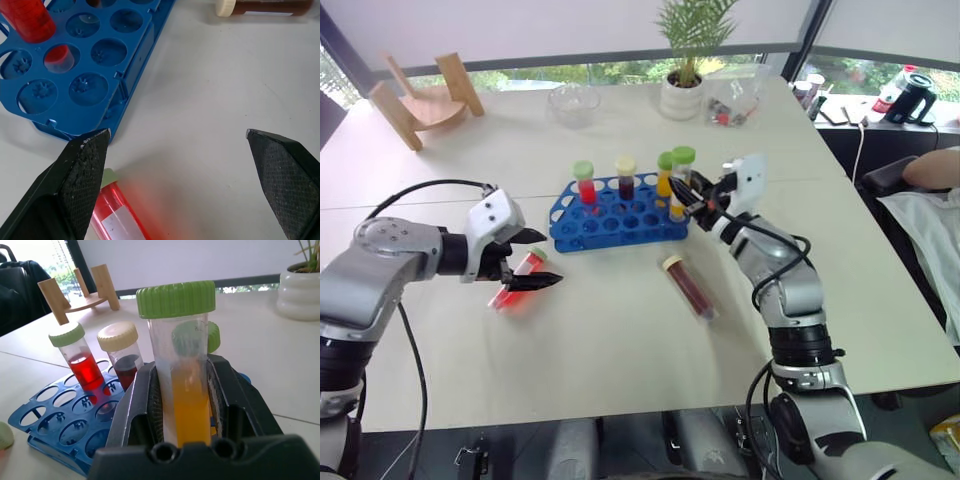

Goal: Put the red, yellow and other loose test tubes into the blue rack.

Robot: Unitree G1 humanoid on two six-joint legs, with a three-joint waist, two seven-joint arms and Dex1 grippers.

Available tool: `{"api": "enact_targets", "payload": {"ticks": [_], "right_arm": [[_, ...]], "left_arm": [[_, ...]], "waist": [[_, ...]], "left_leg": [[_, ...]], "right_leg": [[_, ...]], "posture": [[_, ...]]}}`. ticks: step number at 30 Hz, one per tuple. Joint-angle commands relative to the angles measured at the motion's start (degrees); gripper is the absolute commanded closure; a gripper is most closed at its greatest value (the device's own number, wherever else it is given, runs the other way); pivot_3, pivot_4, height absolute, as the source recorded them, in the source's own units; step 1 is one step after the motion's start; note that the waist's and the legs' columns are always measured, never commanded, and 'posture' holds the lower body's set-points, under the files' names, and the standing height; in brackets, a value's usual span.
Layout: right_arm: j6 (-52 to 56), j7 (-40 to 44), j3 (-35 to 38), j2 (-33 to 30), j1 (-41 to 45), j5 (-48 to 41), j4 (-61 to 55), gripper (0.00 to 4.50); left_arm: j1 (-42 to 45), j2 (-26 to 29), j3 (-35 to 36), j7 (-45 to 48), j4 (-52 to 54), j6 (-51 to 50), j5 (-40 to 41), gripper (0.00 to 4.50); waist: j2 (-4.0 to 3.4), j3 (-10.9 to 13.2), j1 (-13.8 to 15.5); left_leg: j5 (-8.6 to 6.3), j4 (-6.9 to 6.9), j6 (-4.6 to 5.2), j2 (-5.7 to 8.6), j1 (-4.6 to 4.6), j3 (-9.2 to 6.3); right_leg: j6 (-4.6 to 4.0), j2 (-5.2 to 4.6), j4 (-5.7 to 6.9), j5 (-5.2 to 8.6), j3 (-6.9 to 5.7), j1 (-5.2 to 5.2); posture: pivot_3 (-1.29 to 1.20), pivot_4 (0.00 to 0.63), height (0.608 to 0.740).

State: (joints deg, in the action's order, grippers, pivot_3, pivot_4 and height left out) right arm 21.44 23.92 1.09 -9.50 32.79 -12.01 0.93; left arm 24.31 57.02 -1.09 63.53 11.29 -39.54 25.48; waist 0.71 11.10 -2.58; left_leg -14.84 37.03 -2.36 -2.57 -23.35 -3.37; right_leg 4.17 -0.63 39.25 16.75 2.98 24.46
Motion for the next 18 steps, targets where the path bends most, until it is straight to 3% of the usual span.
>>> {"api": "enact_targets", "payload": {"ticks": [1,18], "right_arm": [[-1.82,0.24,-0.19,0.44,0.59,-0.33,1.7,3.69],[-4.96,0.2,-4.5,0.6,-2.27,1.77,1.39,3.69]], "left_arm": [[-0.84,-0.08,1.26,-0.43,0.94,0.45,-0.12,0.0],[-3.5,-1.23,1.65,-2.04,0.26,2.12,-0.6,0.0]], "waist": [[0.0,0.0,0.0],[0.02,-0.01,0.02]], "left_leg": [[0.0,0.01,0.0,0.01,0.0,0.01],[0.0,0.03,0.0,-0.01,0.03,0.0]], "right_leg": [[0.0,0.0,0.0,0.0,0.01,0.0],[0.0,0.0,0.02,0.0,0.01,-0.03]], "posture": [[0.0,0.15,0.74],[0.0,0.15,0.74]]}}
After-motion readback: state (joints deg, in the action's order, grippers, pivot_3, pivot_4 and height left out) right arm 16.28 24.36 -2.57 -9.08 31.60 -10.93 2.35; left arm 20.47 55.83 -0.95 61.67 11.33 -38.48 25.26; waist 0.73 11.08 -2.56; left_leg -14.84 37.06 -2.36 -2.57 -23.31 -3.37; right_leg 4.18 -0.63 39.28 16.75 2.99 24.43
